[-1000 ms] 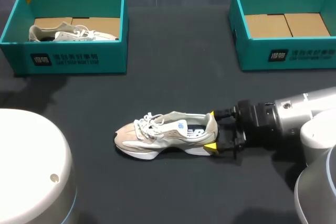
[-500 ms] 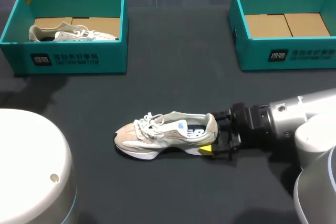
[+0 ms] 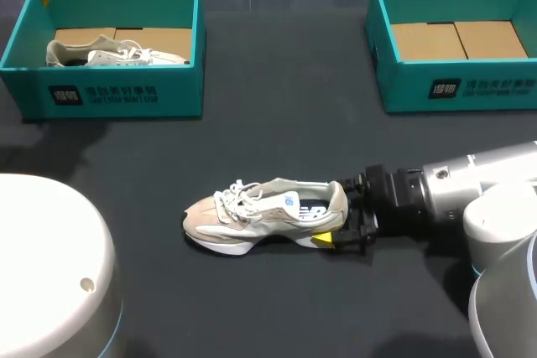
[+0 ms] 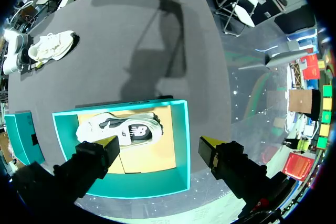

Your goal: Take the shoe out of the shoebox, open the shoe tongue, remove and reinsert the insole, then place the shoe into the shoebox

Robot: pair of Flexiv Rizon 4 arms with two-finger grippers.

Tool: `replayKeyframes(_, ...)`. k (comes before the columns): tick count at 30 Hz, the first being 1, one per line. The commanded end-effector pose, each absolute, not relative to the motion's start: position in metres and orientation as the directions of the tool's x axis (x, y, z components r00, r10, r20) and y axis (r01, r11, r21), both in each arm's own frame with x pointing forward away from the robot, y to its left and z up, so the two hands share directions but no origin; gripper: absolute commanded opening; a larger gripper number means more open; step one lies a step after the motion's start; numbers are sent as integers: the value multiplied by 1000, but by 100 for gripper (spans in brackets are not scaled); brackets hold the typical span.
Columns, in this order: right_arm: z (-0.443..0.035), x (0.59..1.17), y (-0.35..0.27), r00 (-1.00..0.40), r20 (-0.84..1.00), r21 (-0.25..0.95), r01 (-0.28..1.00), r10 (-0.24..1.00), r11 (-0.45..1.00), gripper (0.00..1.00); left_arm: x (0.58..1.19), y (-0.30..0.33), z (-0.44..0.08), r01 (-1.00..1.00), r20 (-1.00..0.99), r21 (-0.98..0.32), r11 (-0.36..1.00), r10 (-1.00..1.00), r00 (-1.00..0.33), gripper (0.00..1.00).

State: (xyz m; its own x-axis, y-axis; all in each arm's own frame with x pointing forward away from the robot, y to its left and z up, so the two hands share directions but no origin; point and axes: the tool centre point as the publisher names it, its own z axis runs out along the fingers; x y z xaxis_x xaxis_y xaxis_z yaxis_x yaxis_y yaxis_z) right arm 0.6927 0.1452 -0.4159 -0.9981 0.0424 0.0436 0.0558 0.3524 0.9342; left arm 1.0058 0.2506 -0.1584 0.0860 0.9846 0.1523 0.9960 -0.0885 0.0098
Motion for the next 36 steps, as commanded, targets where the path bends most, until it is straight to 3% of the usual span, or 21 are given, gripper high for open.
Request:
replayKeyframes(1, -420, 696, 151, -998, 47, 934, 57, 37, 352, 100, 1005, 251, -158, 996, 154, 11, -89, 984, 87, 100)
replayKeyframes(5, -419, 696, 153, -999, 42, 935, 49, 28, 352, 100, 1005, 251, -158, 996, 154, 11, -89, 984, 87, 100)
replayKeyframes(6, -419, 696, 153, -999, 41, 935, 48, 28, 352, 80, 1005, 251, -158, 996, 154, 11, -89, 984, 87, 100)
replayKeyframes(7, -419, 697, 153, -999, 41, 935, 48, 27, 352, 47, 1005, 251, -158, 996, 154, 11, -89, 984, 87, 100)
replayKeyframes(8, -419, 697, 154, -999, 40, 935, 47, 27, 352, 30, 1005, 251, -158, 996, 154, 11, -89, 984, 87, 100)
replayKeyframes(9, -419, 697, 154, -999, 40, 934, 47, 27, 353, 6, 1005, 251, -158, 996, 154, 11, -89, 984, 87, 100)
replayKeyframes(10, -419, 697, 154, -999, 39, 934, 47, 27, 354, 0, 1005, 251, -158, 996, 154, 11, -89, 984, 87, 100)
replayKeyframes(36, -421, 696, 154, -997, 43, 929, 62, 60, 364, 0, 1005, 251, -158, 996, 154, 11, -89, 984, 87, 100)
